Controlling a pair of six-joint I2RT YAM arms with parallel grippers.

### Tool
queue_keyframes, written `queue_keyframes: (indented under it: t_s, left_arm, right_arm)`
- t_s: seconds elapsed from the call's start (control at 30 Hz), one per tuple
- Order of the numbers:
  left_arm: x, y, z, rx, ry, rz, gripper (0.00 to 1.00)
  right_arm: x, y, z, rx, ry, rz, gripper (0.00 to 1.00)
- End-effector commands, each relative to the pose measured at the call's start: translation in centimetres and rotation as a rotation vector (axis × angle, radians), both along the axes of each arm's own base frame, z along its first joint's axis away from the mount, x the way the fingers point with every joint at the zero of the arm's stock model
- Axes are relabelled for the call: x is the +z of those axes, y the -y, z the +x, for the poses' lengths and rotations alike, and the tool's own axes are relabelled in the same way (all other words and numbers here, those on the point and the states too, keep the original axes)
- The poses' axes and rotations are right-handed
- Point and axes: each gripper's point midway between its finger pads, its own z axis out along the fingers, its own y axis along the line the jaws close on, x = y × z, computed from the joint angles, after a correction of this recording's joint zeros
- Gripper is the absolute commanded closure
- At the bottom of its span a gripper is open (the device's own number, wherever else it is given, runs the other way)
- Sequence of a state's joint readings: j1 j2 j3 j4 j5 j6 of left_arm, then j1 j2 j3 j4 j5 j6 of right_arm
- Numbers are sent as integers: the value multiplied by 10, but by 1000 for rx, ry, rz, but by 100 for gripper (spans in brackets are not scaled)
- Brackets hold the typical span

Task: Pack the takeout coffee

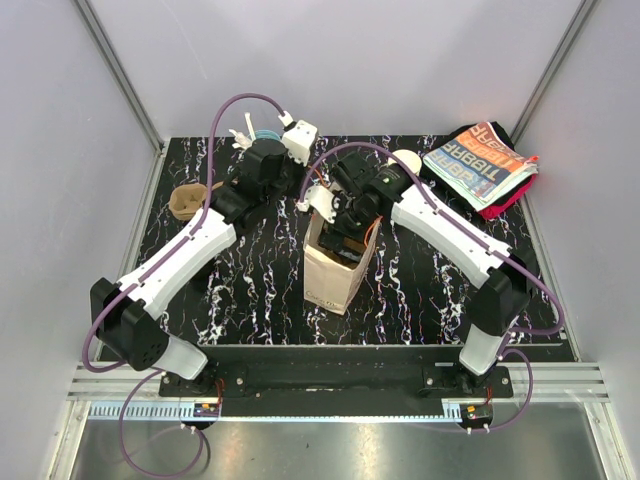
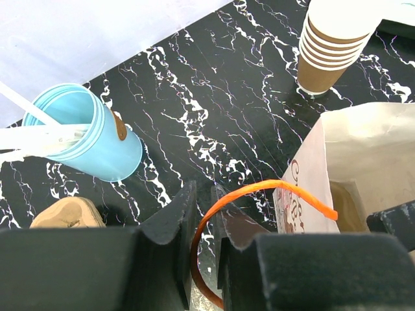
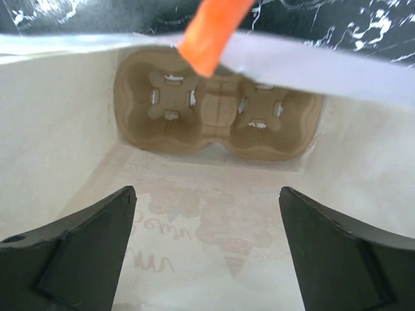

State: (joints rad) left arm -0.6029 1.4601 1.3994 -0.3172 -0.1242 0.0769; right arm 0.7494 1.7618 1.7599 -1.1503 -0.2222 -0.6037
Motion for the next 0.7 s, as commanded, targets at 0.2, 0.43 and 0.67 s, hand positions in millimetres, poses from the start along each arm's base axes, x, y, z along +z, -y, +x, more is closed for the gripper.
queue_keyframes:
  t_s: [0.2,0.43,0.67]
  left_arm:
    - [30,4,0,-11,70,-67,81]
    - [30,4,-1,-13,72,-65,80]
    - [30,4,0,-12,72,-69,80]
  right_arm:
    - [72,-4,3,11,130,122,0]
    - [96,-2,0,6,163,158,0]
    - [118,2,-7,12,188,194,0]
